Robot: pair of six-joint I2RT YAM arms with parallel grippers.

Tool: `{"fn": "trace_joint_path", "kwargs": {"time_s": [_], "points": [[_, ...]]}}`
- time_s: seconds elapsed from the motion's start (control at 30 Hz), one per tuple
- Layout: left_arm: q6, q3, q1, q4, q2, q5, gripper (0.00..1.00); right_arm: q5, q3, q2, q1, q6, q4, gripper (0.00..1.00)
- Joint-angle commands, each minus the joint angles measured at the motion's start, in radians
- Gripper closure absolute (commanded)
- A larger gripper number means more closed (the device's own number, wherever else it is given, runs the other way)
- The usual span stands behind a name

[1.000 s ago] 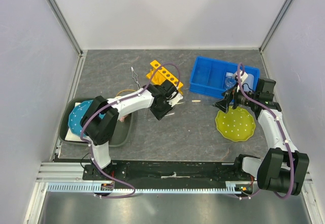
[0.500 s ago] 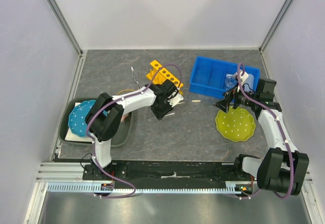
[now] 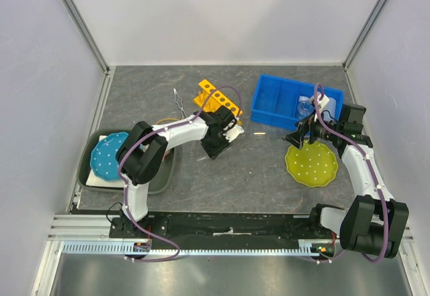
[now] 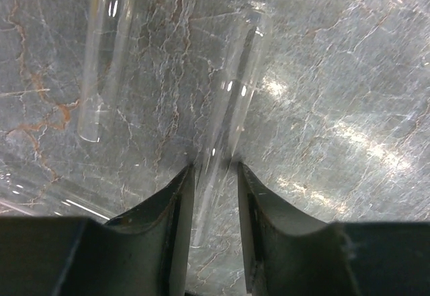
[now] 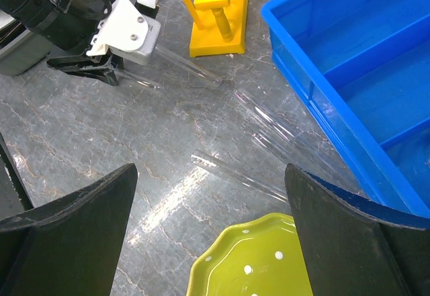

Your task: Organize the chemistry lab equipment

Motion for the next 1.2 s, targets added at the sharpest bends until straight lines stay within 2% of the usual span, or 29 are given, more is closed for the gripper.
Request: {"fn": "trace_joint_path", "kwargs": {"time_s": [0.0,0.17,0.27,0.4,0.7,0.8,0.83,0.97,1.03,1.17], "points": [[0.017,0.028,0.004,0.041,0.018,0.033,0.64,-0.021,-0.008,-0.014,-0.006,-0.018,0.03,0.02],[-0.006,0.015,0.004,0.055,0.013,0.054,0.67,-0.024,-0.009,-0.02,-0.012,-0.02,0.03,0.02],[-0.03,-0.008,0.004,0.079,-0.01,0.083,0.78,-0.034,-0.008,-0.021,-0.015,-0.02,0.028,0.02],[-0.084,-0.066,0.0,0.142,-0.071,0.152,0.87,-0.053,-0.009,-0.024,-0.018,-0.027,0.022,0.02],[-0.292,-0.3,-0.052,0.438,-0.309,0.276,0.89,-0.118,-0.008,-0.035,-0.016,-0.043,0.001,0.02],[-0.369,-0.371,-0.067,0.539,-0.39,0.306,0.89,-0.196,0.018,-0.017,-0.003,-0.006,-0.028,0.02],[-0.403,-0.4,-0.07,0.561,-0.413,0.309,0.89,-0.211,0.034,-0.011,0.01,-0.035,-0.06,0.02],[-0.47,-0.449,-0.093,0.677,-0.494,0.333,0.89,-0.175,0.144,0.035,0.1,-0.167,-0.362,0.02],[-0.5,-0.46,-0.107,0.719,-0.527,0.342,0.89,-0.15,0.184,0.058,0.154,-0.126,-0.384,0.02],[-0.53,-0.454,-0.134,0.769,-0.551,0.352,0.89,-0.09,0.206,0.057,0.235,0.067,-0.331,0.02]]}}
